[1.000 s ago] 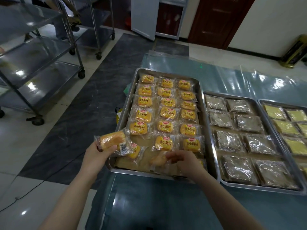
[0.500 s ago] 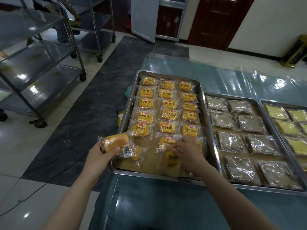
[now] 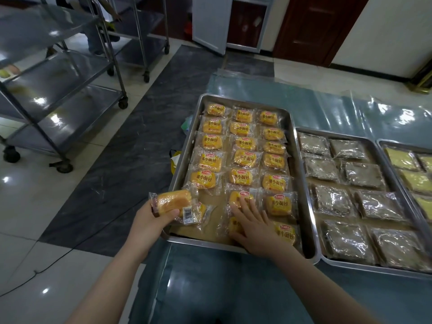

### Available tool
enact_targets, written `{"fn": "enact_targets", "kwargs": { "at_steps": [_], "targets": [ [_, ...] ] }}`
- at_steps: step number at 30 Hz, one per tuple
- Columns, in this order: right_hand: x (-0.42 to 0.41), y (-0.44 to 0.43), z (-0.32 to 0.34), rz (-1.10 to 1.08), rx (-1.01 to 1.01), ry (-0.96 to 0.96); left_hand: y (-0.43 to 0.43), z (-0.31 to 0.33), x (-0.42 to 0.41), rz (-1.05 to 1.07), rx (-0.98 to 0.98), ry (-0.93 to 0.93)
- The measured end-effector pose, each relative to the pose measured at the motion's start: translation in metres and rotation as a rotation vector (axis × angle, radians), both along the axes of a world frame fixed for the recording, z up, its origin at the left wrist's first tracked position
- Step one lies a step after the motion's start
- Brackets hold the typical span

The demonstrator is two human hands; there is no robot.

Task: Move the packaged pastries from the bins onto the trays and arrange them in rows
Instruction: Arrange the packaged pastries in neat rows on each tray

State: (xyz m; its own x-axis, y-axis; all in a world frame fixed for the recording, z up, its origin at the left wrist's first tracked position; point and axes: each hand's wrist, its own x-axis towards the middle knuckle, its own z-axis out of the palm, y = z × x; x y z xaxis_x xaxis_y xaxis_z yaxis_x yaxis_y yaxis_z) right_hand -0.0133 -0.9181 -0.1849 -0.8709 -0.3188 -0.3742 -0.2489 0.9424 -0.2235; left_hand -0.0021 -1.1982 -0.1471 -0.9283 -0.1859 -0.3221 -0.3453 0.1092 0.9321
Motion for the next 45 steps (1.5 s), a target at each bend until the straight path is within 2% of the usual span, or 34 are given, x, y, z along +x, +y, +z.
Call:
{"fn": "enact_targets", "kwargs": {
  "at_steps": [4,6,9,11,14,17,19,23,25,30,35,41,43,45],
  "targets": [
    [-0.006,-0.001,-0.006,0.041,0.076,-0.076,0.000,0.000,0.000,-0.018,-0.003,0.001],
    [-0.008,-0.004,-0.004,0.041,0.084,-0.033,-0.004,0.000,-0.001,-0.022,-0.013,0.002],
    [-0.010,-0.020,0.003,-0.006,-0.021,0.157,-0.013,-0.001,-0.001,0.001,-0.020,0.012],
    [-0.013,-0.042,0.009,0.033,-0.102,0.213,-0.017,-0.003,-0.001,0.016,-0.020,0.015],
    [-0.021,-0.077,0.012,0.116,-0.212,0.185,-0.022,-0.003,0.001,0.057,-0.030,0.037],
    [-0.030,-0.100,0.010,0.081,-0.271,0.142,-0.028,-0.003,0.003,0.096,-0.031,0.081],
    [-0.038,-0.107,0.007,0.067,-0.237,0.095,-0.033,-0.005,0.005,0.124,-0.023,0.065],
    [-0.044,-0.104,-0.002,0.265,-0.053,0.116,-0.041,-0.013,0.007,0.170,-0.002,0.019],
    [-0.045,-0.100,-0.003,0.254,-0.046,0.125,-0.042,-0.014,0.005,0.179,-0.021,0.005],
    [-0.048,-0.094,-0.009,0.197,-0.081,0.319,-0.036,-0.010,0.000,0.122,0.000,-0.004],
    [-0.060,-0.097,-0.021,0.247,0.087,0.223,-0.031,-0.006,-0.004,0.033,0.006,-0.009],
    [-0.081,-0.098,-0.019,0.196,0.120,0.181,-0.028,-0.006,-0.007,0.003,-0.001,-0.012],
    [-0.088,-0.100,-0.005,0.183,0.082,0.117,-0.026,-0.007,-0.008,0.006,-0.037,-0.014],
    [-0.085,-0.099,0.010,0.083,-0.079,0.087,-0.023,-0.007,-0.008,0.003,-0.054,-0.018]
  ]
}}
